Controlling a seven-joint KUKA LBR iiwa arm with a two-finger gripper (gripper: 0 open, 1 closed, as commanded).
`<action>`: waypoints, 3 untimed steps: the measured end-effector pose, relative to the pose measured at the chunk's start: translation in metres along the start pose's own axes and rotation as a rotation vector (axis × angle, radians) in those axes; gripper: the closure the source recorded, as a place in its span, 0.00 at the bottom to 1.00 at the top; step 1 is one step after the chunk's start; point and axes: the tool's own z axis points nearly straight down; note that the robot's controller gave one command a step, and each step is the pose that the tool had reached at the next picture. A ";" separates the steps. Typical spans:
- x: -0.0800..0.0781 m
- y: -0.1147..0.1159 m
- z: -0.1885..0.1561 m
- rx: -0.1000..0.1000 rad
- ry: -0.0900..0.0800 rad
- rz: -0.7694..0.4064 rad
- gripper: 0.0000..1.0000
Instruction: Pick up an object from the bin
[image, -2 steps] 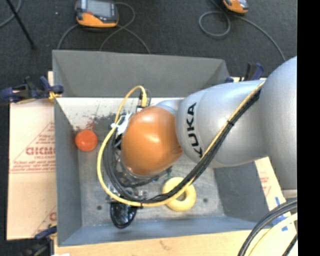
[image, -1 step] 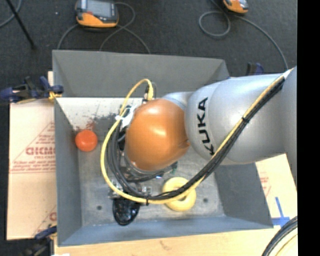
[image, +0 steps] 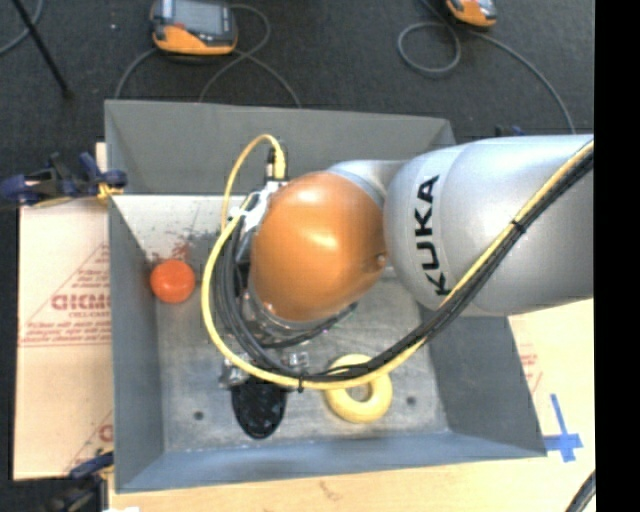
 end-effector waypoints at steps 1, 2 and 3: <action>0.018 -0.013 0.022 0.016 -0.004 -0.183 1.00; 0.034 0.021 0.095 0.039 -0.002 -0.533 1.00; 0.034 0.021 0.095 0.039 -0.002 -0.532 0.00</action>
Offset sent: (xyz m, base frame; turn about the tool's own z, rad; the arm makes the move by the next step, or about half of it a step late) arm -0.0344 -0.0395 -0.1109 -0.5322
